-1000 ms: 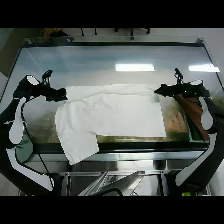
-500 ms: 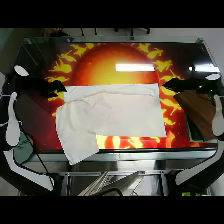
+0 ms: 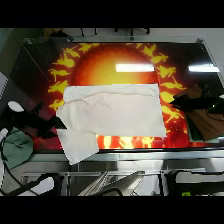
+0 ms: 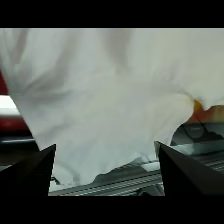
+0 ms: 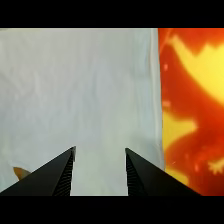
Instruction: Fold the shirts.
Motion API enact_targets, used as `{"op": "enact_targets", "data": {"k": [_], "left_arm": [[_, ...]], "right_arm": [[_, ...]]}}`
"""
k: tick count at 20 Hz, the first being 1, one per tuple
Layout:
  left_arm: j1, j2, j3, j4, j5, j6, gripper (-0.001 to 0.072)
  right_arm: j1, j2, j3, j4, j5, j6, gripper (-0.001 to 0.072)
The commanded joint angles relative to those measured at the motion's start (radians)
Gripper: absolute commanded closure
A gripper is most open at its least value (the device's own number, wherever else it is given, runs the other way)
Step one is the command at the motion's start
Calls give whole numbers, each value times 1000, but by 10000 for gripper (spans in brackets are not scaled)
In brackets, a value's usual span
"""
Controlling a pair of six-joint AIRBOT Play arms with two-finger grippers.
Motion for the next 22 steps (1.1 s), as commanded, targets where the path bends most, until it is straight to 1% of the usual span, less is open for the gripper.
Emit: {"op": "enact_targets", "data": {"k": [1, 2, 5, 8, 9, 11, 12, 13, 14, 17, 21, 22], "left_arm": [[51, 143, -277, -12, 158, 19, 4], [51, 161, -309, -12, 201, 21, 4], [50, 172, -357, -18, 272, 34, 4], [49, 173, -359, -114, 332, 82, 5], [50, 173, -359, -146, 355, 100, 67], [50, 173, -359, -185, 402, 141, 333], [50, 173, -358, -201, 428, 154, 433], [50, 173, -358, -221, 448, 168, 565], [50, 173, -357, -241, 464, 193, 658], [50, 173, -349, -265, 463, 230, 661], [50, 173, -314, -264, 417, 253, 661], [50, 173, -303, -264, 407, 256, 691]], "right_arm": [[-10, 71, -150, -11, -37, -3, 350], [-9, 72, -158, -18, -34, -2, 349], [-9, 72, -158, -27, -27, 2, 349], [-9, 72, -158, -52, -41, 3, 348], [-9, 72, -159, -90, -50, 26, 346], [-9, 72, -159, -182, -54, 74, 338], [-9, 71, -159, -220, -55, 89, 323], [-9, 69, -162, -238, -56, 95, 323], [-6, 68, -175, -234, -64, 94, 323], [-6, 56, -243, -243, -90, 92, 323], [-5, 20, -337, -239, -91, 85, 324], [1, 16, -358, -219, -91, 64, 324]]}}
